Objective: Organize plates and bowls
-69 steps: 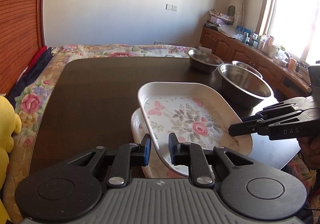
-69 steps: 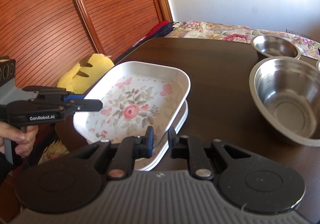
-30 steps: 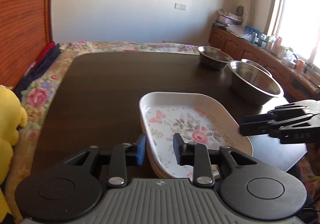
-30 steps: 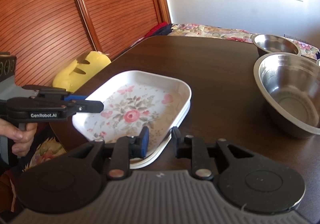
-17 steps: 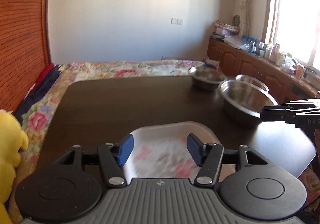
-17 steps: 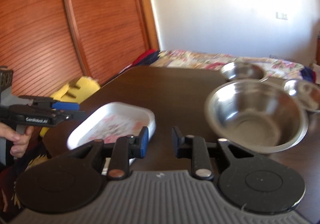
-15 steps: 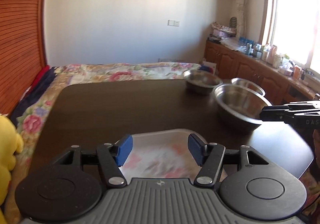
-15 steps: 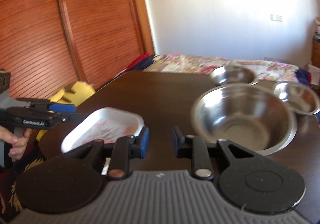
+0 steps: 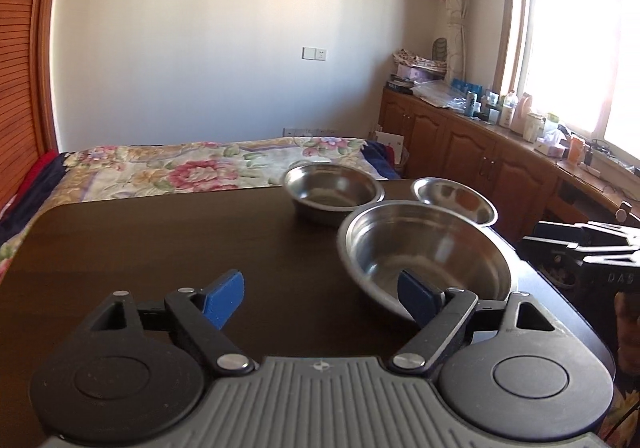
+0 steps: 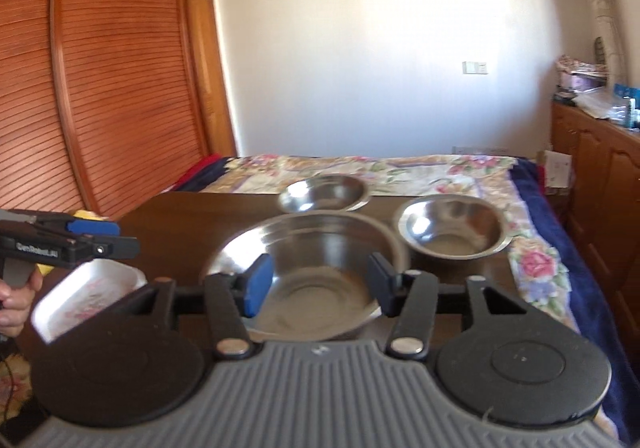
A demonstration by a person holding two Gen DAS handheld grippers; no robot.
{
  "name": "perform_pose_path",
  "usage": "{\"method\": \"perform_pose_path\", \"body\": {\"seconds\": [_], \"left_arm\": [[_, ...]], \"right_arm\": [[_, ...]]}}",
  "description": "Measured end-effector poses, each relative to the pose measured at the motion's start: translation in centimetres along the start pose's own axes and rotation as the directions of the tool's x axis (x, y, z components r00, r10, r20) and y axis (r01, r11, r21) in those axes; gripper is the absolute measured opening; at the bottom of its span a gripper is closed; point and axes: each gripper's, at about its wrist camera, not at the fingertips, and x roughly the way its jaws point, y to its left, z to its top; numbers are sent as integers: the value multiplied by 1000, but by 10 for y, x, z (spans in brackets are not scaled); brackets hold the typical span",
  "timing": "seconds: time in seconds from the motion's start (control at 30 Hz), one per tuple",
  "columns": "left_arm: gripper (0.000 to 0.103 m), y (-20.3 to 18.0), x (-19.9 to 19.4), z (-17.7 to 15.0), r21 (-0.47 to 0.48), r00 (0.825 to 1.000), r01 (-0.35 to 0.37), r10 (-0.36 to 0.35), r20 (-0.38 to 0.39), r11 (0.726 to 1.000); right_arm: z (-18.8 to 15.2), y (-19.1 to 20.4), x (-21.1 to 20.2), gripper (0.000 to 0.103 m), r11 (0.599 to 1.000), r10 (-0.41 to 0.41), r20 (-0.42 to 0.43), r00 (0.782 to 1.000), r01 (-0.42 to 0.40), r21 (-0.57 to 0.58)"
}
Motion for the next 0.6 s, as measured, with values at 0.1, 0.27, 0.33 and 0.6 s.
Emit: {"method": "perform_pose_path", "body": {"seconds": [0.1, 0.27, 0.33, 0.6], "left_arm": [[87, -10, 13, 5, 0, 1000, 4, -4, -7, 1000], [87, -19, 30, 8, -4, 1000, 13, -13, -25, 1000], [87, -22, 35, 8, -7, 999, 13, -13, -35, 1000], [70, -25, 52, 7, -34, 997, 18, -21, -78, 999]], "right_arm": [[-6, -15, 5, 65, 1000, -26, 10, 1000, 26, 8], [-12, -34, 22, 65, 998, -31, -1, 1000, 31, 47], [-14, -39, 27, 65, 998, -25, -6, 1000, 25, 56], [-17, -45, 39, 65, 997, 6, -15, 1000, -5, 76]]}}
